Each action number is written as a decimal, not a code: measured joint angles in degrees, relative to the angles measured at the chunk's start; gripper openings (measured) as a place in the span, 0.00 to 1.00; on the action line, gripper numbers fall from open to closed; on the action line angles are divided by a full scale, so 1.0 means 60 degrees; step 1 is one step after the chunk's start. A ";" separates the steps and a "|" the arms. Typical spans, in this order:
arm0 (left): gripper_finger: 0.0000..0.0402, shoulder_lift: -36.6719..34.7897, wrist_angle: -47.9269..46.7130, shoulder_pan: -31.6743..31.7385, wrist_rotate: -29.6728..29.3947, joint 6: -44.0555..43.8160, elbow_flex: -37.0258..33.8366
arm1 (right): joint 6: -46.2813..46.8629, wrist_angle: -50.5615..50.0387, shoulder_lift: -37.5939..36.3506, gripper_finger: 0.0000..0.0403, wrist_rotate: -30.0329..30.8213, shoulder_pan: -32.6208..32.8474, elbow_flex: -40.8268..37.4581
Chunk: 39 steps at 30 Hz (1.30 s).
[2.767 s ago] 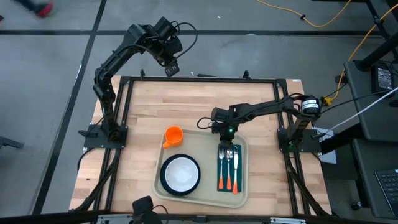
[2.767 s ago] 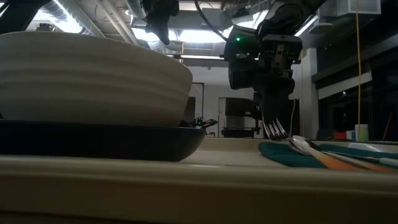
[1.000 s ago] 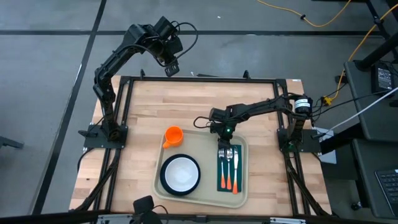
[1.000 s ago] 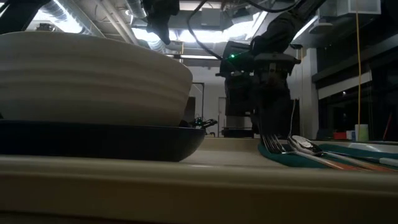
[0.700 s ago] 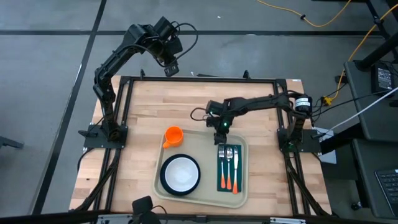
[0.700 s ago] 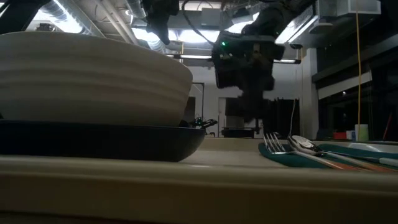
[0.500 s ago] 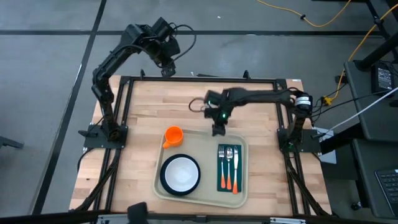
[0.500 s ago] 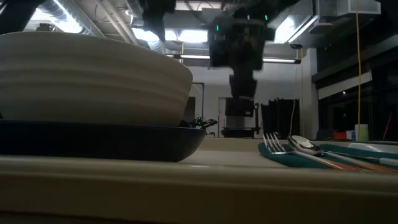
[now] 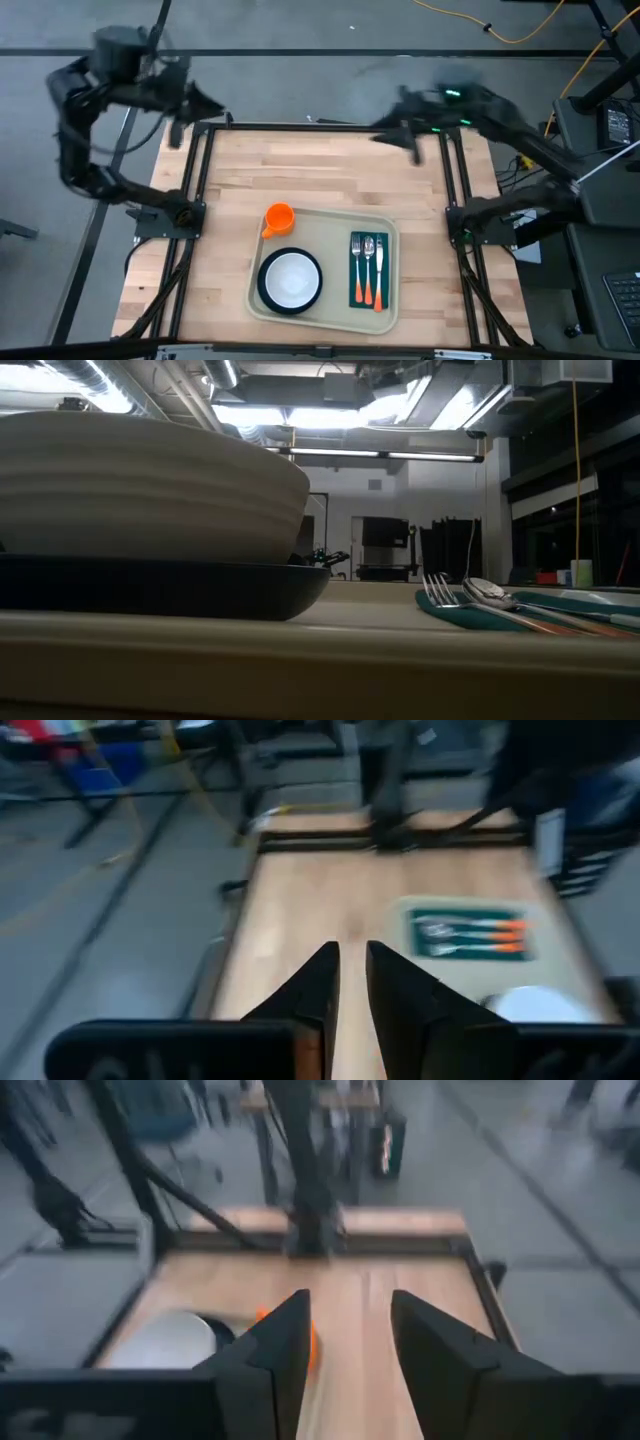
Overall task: Set up tray
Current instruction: Return to Home Position
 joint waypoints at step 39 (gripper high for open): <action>0.12 -0.9790 2.2123 -0.1876 0.1940 -1.2019 -2.1637 | 0.2123 1.2332 -0.9069 0.36 0.7126 0.6245 -1.4607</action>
